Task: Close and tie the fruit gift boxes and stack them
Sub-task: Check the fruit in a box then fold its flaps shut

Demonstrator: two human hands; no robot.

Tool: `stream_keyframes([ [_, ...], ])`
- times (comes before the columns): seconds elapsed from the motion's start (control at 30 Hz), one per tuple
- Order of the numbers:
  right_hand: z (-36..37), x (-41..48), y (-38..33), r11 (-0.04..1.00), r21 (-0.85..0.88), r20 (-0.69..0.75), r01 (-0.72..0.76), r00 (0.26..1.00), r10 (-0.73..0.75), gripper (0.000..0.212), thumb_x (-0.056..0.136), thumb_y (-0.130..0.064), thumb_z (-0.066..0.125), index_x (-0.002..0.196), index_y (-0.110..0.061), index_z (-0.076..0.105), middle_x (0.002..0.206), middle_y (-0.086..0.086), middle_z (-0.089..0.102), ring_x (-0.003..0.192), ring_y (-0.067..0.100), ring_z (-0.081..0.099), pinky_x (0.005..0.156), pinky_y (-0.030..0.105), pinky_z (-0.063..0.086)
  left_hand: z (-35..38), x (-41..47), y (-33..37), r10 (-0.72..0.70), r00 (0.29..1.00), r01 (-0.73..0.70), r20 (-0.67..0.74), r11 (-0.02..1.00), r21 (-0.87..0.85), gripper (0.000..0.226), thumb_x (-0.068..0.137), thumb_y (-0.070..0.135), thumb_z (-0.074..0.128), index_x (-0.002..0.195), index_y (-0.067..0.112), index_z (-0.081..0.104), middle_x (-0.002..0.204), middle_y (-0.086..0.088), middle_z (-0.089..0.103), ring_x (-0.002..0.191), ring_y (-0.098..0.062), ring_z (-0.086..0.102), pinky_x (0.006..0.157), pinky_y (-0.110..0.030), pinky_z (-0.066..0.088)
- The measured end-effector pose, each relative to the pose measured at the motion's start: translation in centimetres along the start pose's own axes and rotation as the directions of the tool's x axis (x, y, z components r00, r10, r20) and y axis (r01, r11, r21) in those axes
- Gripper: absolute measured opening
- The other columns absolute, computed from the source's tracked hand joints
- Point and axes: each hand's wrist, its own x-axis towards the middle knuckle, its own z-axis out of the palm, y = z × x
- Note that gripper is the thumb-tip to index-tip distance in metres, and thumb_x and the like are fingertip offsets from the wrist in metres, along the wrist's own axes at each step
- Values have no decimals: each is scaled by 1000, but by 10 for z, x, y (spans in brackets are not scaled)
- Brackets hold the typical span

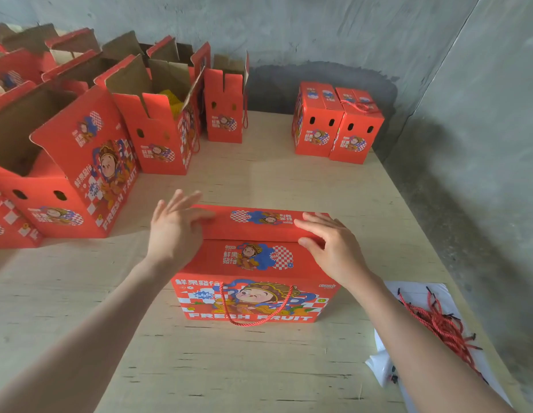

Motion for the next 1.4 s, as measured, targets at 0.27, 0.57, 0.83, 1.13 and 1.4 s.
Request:
stream_keyframes([
  [0.27,-4,-1,5,998,56,56,27,998,-30,36,88,-9,66,123,-15,64,133,7,57,130,22,48,114,35,29,38,36,56,247,834,-388,494,899,206,64,81,64,55,120,15,43,123,-3,54,113,-23,49,93,-30,31],
  [0.57,-24,-13,34,947,317,74,-52,997,30,27,87,11,55,111,-1,59,134,0,56,125,1,49,107,19,37,51,36,44,337,758,-585,558,730,354,70,79,67,0,146,51,6,136,-5,42,125,-26,40,106,-39,27],
  [0.83,-20,-12,43,931,364,19,-30,1000,24,17,85,12,60,95,-1,65,124,-4,61,123,7,53,103,35,46,46,40,40,363,726,-614,584,725,313,71,76,70,-4,144,53,2,139,-4,39,126,-24,38,106,-36,29],
  [1.13,-17,-14,40,940,341,-16,10,1000,-5,16,85,15,58,98,8,66,123,5,60,122,7,52,102,16,41,34,45,27,358,707,-623,610,723,297,74,74,75,2,144,53,1,140,0,36,119,-22,44,104,-37,35],
  [1.4,-12,-7,33,982,156,-133,109,987,-89,26,77,0,75,102,6,68,97,16,71,104,30,66,92,47,51,39,41,22,407,735,-630,542,705,325,68,77,76,-5,141,54,-5,139,1,37,123,-23,43,104,-36,34],
])
